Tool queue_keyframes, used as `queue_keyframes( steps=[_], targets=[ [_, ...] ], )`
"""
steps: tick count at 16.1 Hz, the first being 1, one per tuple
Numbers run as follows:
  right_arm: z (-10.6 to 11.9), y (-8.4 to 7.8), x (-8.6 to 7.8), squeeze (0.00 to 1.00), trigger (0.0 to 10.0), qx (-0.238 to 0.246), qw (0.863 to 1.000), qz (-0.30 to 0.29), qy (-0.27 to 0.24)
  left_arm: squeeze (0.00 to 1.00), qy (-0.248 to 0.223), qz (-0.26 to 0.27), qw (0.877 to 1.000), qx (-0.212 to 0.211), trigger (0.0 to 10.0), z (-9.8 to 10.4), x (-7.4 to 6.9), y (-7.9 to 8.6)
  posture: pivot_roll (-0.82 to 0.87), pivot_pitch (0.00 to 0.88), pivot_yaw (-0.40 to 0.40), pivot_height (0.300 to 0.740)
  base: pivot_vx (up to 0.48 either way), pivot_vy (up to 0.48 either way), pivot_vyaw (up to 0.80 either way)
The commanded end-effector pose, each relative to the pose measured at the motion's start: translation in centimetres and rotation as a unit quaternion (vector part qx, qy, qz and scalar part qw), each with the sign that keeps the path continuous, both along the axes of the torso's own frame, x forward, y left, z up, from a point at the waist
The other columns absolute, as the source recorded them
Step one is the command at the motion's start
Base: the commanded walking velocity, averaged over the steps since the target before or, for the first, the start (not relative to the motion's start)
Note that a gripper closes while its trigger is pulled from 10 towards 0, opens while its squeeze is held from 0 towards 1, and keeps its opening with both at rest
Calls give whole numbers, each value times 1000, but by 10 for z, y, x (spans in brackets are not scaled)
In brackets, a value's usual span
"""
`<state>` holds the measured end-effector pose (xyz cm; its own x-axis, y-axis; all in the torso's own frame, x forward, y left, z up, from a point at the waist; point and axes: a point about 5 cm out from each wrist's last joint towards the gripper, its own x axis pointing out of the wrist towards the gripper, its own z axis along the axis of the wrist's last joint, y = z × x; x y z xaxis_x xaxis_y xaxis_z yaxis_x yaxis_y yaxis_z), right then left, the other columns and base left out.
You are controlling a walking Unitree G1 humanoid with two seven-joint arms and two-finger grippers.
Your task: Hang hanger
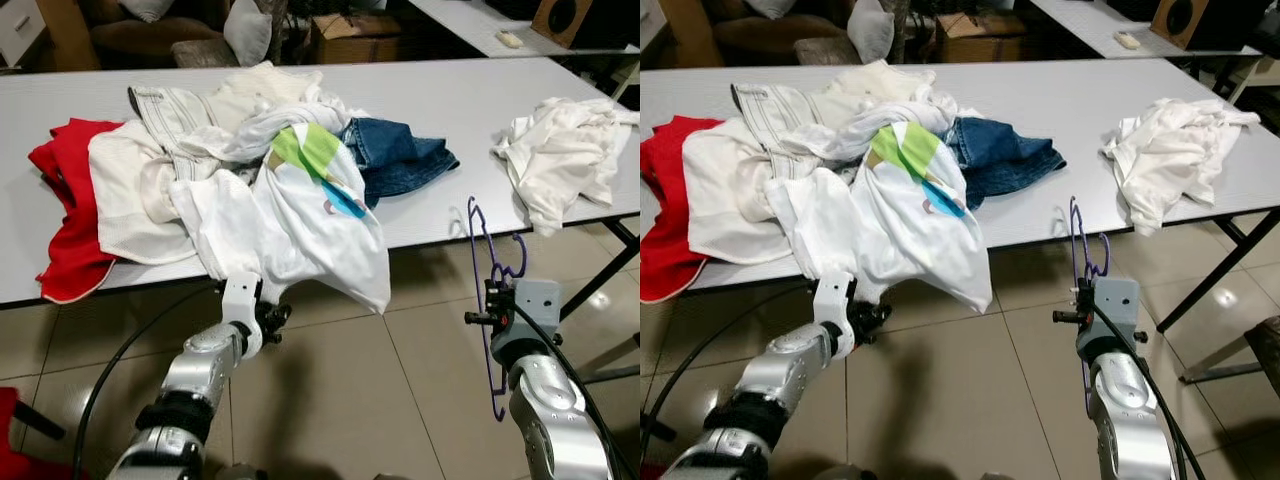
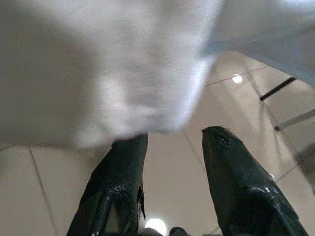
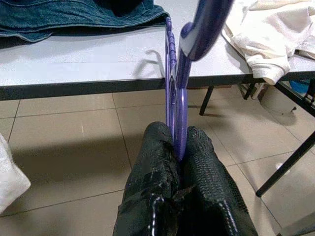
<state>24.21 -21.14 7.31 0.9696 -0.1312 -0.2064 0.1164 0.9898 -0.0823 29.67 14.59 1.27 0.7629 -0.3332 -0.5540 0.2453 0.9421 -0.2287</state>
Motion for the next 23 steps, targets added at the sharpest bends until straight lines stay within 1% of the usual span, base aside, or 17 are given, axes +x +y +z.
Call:
queue_keyframes(
  steps=[1, 2, 4, 5, 6, 7, 9, 10, 17, 21, 22, 23],
  targets=[
    [2, -4, -3, 0, 10000, -2, 1000, -7, -2, 0, 5, 37, 999, -12, 10000, -3, 2, 2, -181, 0, -27, 740, 0, 0, 0],
    [3, -5, -4, 0, 10000, -2, 1000, -8, -2, 0, -2, 62, 997, -34, 10000, -2, 4, 4, -184, 0, -26, 740, 0, 0, 0],
    [3, -5, -4, 0, 10000, -2, 1000, -9, -3, 0, -30, 121, 986, -108, 10000, 4, 10, 7, -186, 0, -25, 740, 0, 0, 0],
    [3, -5, -4, 0, 10000, -2, 1000, -9, -3, 0, -37, 134, 981, -132, 7765, 5, 11, 7, -187, 0, -26, 740, 0, 0, 0],
    [3, -6, -4, 0, 10000, -2, 1000, -9, -3, 0, -40, 138, 979, -142, 4549, 5, 12, 7, -188, 0, -26, 740, 0, 0, 0],
    [3, -6, -3, 0, 10000, -3, 1000, -9, -3, 0, -51, 142, 975, -160, 3843, 7, 13, 6, -189, 0, -28, 740, 0, 0, 0],
    [3, -6, -4, 0, 10000, -4, 1000, -8, -4, 0, -55, 135, 976, -164, 1412, 6, 13, 3, -190, 0, -30, 740, 0, 0, 0],
    [3, -5, -4, 0, 10000, -4, 1000, -8, -4, 0, -55, 128, 977, -159, 0, 5, 13, 1, -192, 0, -28, 740, 0, 0, 0],
    [3, -4, -5, 0, 10000, -3, 1000, -7, -3, 0, -56, 129, 978, -156, 0, 0, 9, 4, -189, 0, -30, 740, 0, 0, 0],
    [2, -3, -3, 0, 10000, -3, 1000, -3, -3, 0, -64, 121, 977, -163, 0, 2, 10, 3, -187, 0, -30, 740, 0, 0, 0],
    [2, -3, -3, 0, 10000, -3, 1000, -3, -4, 0, -72, 99, 980, -156, 0, 4, 10, 3, -187, 0, -26, 740, 0, 0, 0],
    [3, -3, -3, 0, 10000, -3, 1000, -4, -5, 0, -80, 62, 985, -142, 0, 7, 10, 4, -188, 0, -23, 740, 0, 0, 0]
  ],
)
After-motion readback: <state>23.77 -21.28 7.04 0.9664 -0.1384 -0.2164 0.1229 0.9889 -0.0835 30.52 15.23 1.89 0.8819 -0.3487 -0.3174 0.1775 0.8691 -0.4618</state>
